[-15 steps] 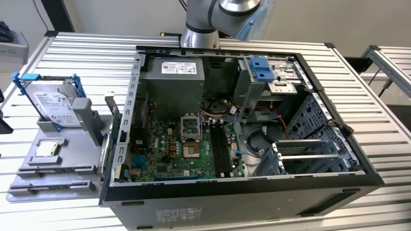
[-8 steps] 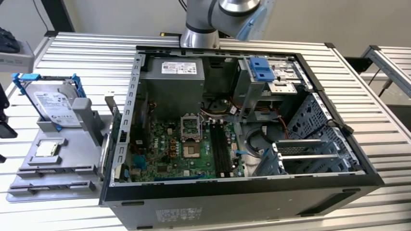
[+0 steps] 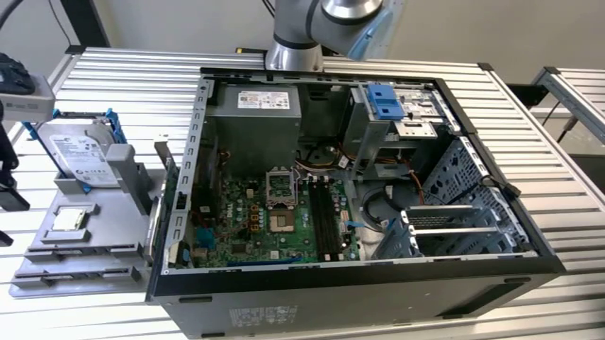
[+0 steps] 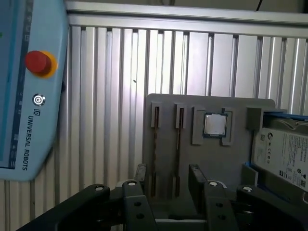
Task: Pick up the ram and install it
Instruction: 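Pick up the ram and move it above insertion slot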
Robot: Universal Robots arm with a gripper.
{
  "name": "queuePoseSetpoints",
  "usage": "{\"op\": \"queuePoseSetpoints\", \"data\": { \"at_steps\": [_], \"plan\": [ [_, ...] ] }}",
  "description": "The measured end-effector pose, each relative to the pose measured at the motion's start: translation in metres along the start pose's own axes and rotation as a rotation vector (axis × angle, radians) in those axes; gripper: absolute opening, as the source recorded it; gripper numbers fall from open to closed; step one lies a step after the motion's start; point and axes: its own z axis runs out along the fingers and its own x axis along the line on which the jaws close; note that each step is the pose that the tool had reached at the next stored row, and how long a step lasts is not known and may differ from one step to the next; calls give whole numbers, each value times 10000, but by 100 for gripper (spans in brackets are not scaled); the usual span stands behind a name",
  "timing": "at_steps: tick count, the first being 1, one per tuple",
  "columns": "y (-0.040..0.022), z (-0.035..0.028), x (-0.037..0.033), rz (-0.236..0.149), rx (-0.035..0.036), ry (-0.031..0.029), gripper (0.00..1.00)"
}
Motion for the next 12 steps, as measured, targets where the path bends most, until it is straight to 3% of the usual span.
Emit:
{"op": "queuePoseSetpoints", "data": {
  "at_steps": [12],
  "plan": [
    [0, 212, 2, 7, 17, 2, 100]
  ]
}}
